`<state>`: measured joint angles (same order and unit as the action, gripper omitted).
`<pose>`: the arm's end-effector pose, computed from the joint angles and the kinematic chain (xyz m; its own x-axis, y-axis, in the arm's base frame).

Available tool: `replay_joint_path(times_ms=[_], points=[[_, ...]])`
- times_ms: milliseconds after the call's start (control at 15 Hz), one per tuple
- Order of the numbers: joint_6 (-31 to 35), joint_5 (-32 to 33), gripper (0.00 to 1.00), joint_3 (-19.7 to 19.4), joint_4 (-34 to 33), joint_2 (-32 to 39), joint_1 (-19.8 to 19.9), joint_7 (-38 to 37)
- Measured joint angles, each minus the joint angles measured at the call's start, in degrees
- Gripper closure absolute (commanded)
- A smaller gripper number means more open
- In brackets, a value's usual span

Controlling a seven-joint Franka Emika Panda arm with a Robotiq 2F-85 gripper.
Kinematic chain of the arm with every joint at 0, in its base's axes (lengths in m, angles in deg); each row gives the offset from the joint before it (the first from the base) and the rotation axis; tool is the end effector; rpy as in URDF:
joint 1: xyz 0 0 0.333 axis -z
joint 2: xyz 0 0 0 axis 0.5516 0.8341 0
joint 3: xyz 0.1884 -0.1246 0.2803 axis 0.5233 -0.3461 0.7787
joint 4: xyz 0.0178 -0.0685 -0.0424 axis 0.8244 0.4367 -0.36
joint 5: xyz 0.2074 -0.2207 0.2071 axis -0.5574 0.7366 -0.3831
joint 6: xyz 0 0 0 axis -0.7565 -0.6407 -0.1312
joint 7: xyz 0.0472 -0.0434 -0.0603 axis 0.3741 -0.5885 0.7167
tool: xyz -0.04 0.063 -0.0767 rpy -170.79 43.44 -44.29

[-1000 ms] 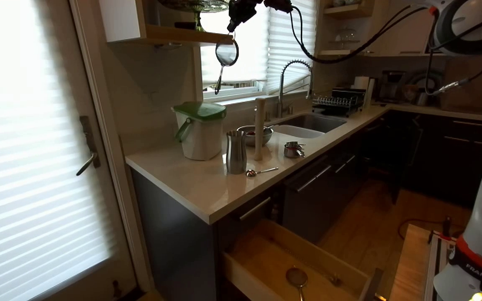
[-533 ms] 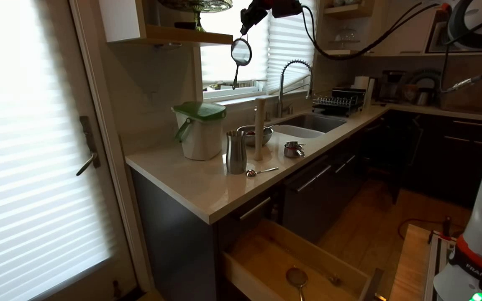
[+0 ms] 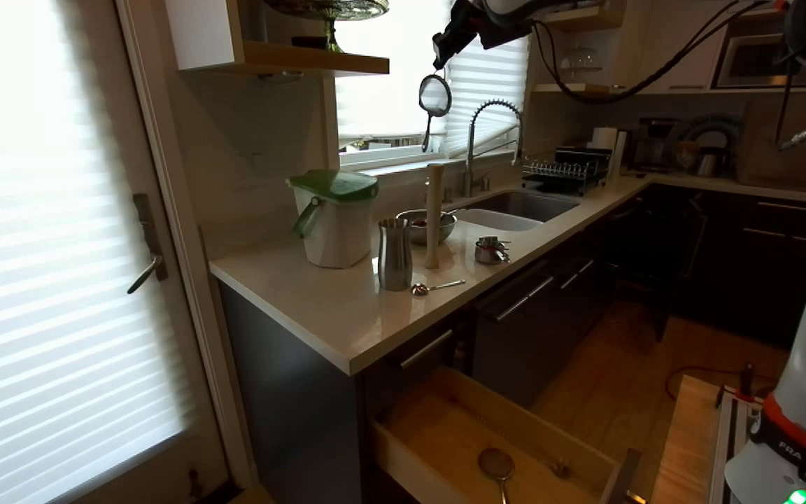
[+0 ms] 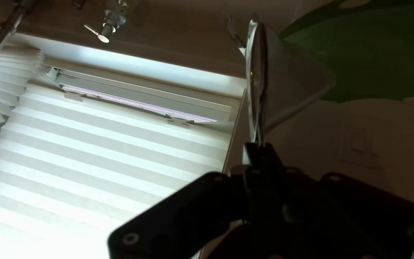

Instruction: Remove the strainer from the silver tin and put it in the silver bowl

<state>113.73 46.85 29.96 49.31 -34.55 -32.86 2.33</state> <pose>0.5957 -0.0580 0.7956 0.6455 0.1596 0.7469 -0.1017 -0.9512 0.2912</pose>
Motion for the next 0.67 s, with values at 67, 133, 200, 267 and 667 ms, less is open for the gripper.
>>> replay_joint_path(times_ms=[67, 133, 200, 267, 667], points=[[1.74, 1.13, 0.99, -0.53, 1.7, -0.4, 0.35, -0.01], [3.32, 2.06, 0.99, -1.03, 3.41, -0.82, 0.66, -0.01], [4.6, 3.22, 0.99, -1.49, 5.13, -1.3, 0.92, 0.07], [5.69, 4.39, 0.99, -1.87, 6.9, -1.77, 1.15, 0.09], [9.74, 8.42, 0.96, -3.23, 13.8, -3.65, 2.11, 0.09]])
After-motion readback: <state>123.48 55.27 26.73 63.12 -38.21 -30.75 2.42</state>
